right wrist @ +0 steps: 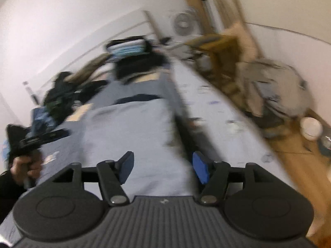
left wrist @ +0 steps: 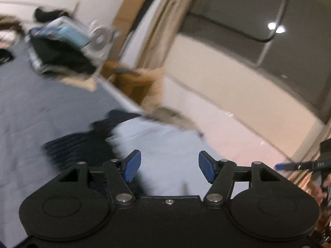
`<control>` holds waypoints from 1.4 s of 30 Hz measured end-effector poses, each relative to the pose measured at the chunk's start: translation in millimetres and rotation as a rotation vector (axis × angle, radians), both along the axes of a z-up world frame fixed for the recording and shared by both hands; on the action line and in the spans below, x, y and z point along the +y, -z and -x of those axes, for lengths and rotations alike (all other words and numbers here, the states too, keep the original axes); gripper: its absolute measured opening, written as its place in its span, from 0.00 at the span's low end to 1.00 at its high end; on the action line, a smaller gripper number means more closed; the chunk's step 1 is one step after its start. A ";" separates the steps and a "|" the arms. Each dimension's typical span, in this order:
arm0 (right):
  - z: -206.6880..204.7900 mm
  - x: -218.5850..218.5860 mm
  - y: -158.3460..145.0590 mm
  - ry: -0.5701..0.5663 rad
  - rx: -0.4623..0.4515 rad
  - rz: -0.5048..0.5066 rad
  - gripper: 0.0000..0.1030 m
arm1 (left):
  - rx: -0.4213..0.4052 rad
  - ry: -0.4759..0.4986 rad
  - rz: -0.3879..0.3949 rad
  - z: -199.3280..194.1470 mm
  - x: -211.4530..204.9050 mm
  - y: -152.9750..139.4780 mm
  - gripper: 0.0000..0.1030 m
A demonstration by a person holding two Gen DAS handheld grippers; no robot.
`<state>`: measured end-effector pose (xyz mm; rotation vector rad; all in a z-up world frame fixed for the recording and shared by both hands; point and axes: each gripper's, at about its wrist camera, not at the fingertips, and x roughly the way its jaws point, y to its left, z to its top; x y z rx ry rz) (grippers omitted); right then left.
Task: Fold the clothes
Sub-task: 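Carry the folded t-shirt with the left tool onto the navy dotted garment, then open the left tool and withdraw both tools from the stack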
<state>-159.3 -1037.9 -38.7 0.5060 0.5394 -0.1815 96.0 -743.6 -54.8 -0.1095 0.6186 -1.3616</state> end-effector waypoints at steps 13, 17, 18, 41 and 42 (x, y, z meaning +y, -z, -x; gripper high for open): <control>13.5 -26.1 82.1 0.138 0.096 -0.105 0.60 | 0.150 -0.218 -0.152 -67.9 -75.1 36.8 0.62; 20.4 -25.9 81.5 0.147 0.055 -0.122 0.61 | 0.130 -0.215 -0.152 -69.3 -74.3 23.7 0.68; 22.6 -24.9 78.4 0.152 0.051 -0.119 0.61 | 0.115 -0.214 -0.161 -60.6 -68.8 17.8 0.74; 50.2 148.7 -21.0 0.253 0.115 0.151 0.93 | -0.188 -0.217 -0.303 143.8 67.5 -77.3 1.00; 50.9 153.7 -23.9 0.245 0.119 0.155 0.93 | -0.196 -0.216 -0.318 149.6 70.2 -76.7 1.00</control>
